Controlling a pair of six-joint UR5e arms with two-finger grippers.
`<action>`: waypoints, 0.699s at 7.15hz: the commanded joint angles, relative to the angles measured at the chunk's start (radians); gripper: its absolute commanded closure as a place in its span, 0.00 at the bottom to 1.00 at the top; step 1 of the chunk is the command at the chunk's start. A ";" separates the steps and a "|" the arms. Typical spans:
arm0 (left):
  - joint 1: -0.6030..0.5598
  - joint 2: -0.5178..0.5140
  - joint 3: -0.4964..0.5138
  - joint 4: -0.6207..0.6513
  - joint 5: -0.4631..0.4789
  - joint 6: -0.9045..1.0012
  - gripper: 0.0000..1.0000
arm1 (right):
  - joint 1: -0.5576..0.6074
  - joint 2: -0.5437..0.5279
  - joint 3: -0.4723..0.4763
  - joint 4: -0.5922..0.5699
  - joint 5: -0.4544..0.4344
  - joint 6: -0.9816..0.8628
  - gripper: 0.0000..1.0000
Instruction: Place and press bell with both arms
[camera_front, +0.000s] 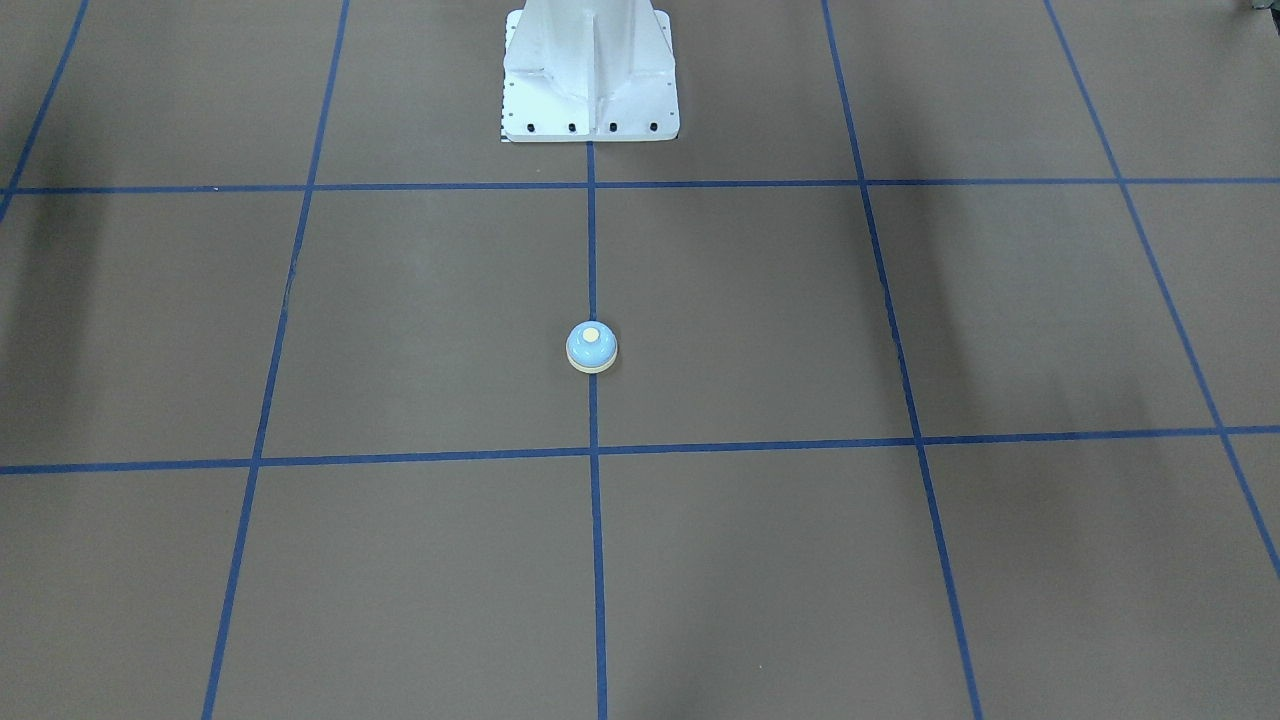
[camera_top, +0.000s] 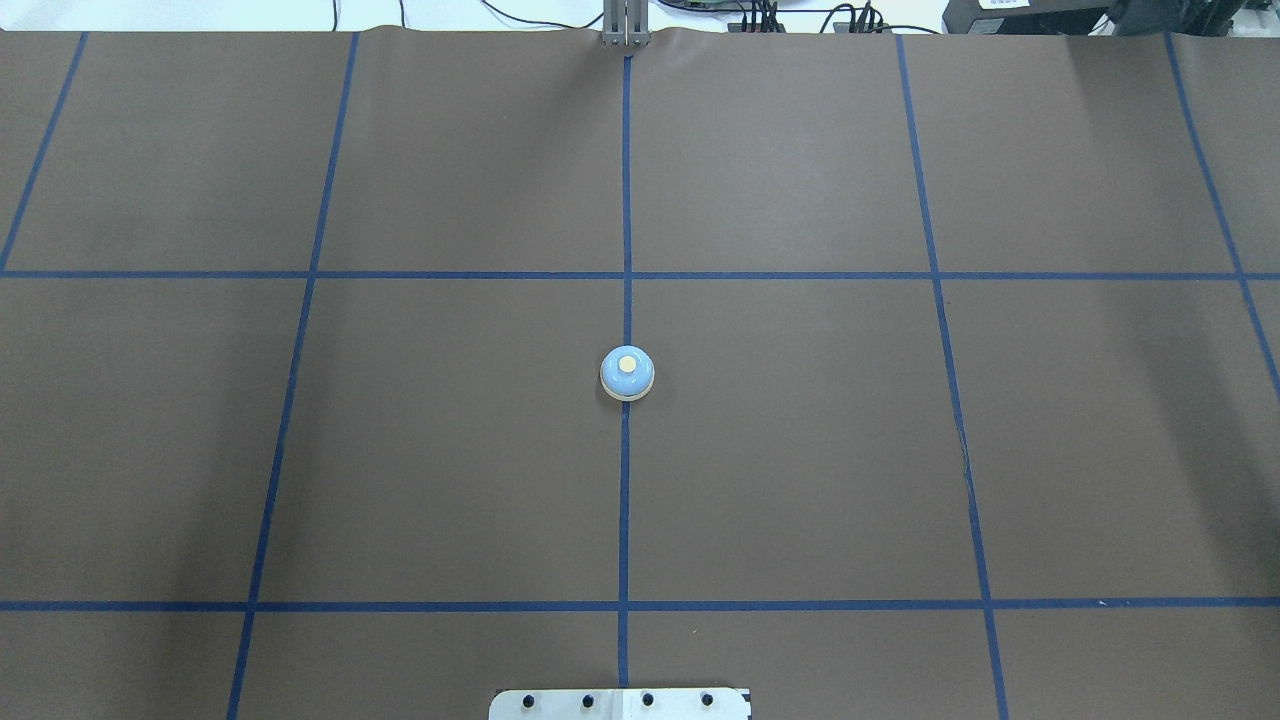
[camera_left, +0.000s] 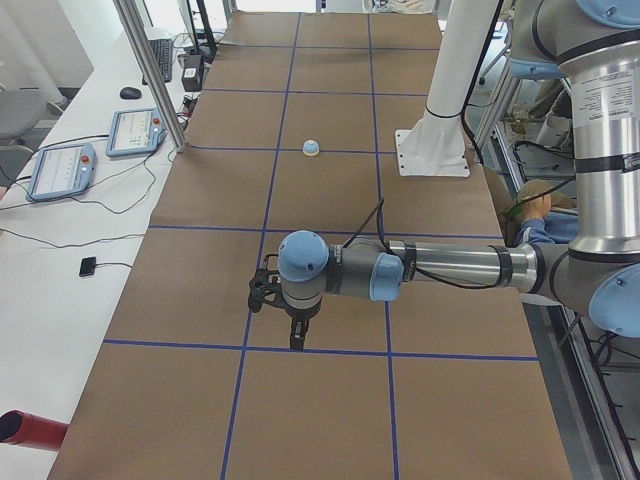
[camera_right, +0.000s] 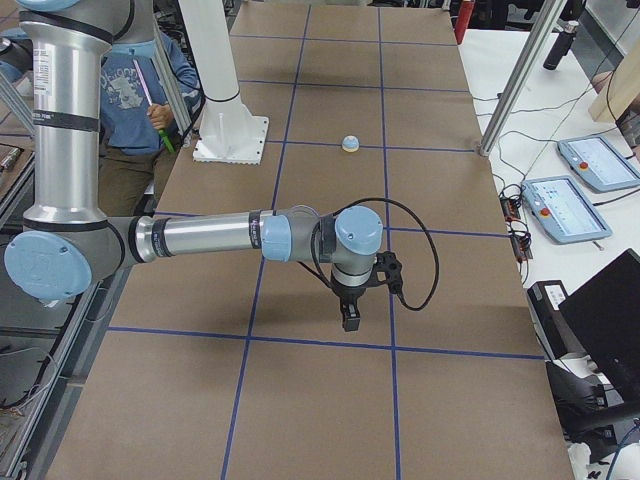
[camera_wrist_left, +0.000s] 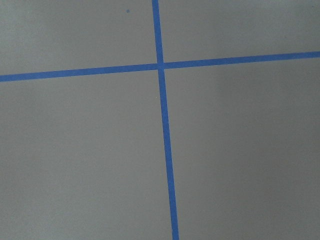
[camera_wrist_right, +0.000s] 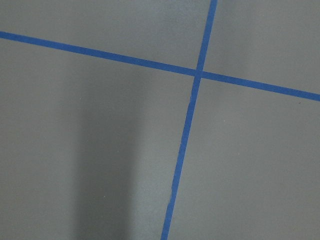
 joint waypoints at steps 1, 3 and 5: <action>0.000 -0.005 -0.007 0.002 0.005 -0.002 0.00 | 0.000 0.012 -0.013 -0.001 0.025 0.013 0.00; 0.002 -0.013 -0.007 -0.003 0.031 -0.002 0.00 | -0.001 0.015 -0.016 0.000 0.034 0.014 0.00; 0.002 -0.011 -0.010 -0.006 0.030 -0.002 0.00 | 0.000 0.020 -0.016 0.000 0.034 0.010 0.00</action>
